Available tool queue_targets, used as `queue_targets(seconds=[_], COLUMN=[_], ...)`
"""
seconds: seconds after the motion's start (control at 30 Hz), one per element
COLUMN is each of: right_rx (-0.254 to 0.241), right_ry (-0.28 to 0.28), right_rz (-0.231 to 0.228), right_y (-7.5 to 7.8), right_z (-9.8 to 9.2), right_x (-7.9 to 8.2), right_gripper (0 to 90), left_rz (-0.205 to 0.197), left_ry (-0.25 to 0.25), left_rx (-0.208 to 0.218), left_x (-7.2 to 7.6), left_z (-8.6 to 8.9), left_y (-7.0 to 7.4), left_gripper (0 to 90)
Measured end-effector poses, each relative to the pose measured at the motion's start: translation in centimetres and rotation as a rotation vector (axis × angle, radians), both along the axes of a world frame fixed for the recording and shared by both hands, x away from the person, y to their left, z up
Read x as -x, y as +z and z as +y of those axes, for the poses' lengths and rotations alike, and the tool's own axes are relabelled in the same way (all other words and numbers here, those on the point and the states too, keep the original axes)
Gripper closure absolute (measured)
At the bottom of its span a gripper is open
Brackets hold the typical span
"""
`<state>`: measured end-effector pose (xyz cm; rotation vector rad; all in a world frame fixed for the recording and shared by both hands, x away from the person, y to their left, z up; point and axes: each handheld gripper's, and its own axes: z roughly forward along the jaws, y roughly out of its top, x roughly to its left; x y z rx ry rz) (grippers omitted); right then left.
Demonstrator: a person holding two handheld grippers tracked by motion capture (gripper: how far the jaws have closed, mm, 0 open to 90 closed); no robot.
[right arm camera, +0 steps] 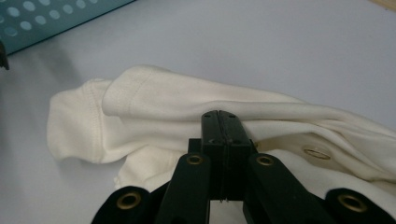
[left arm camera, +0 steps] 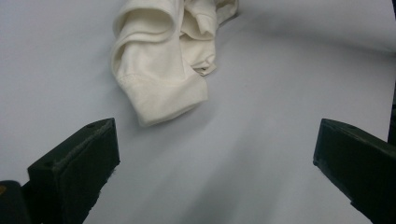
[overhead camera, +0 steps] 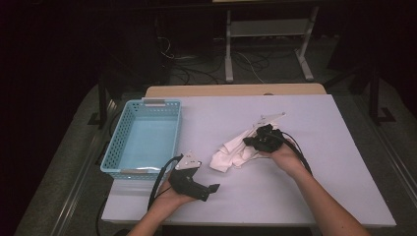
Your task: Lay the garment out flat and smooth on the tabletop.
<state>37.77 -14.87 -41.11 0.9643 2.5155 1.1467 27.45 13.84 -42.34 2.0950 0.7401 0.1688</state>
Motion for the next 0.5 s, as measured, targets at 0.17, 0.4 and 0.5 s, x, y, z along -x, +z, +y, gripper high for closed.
queue_targets(seconds=[0.17, 0.4, 0.5], right_rx=[-0.001, 0.008, 0.001], right_ry=[-0.007, -0.017, -0.017], right_rz=[0.006, 0.01, 0.004], right_y=[-0.2, -0.4, -0.2], right_z=[0.3, 0.7, 0.7], right_x=[-0.8, -1.5, -1.6], right_gripper=[87.9, 87.9, 86.5], left_rz=[0.001, 0.001, 0.001], left_ry=[0.002, 0.003, 0.004], left_rx=[0.0, 0.0, 0.002], left_x=[0.0, 0.0, 0.0], left_z=[0.0, 0.1, 0.1], left_y=[0.0, 0.0, 0.0], left_gripper=[0.0, 0.0, 0.0])
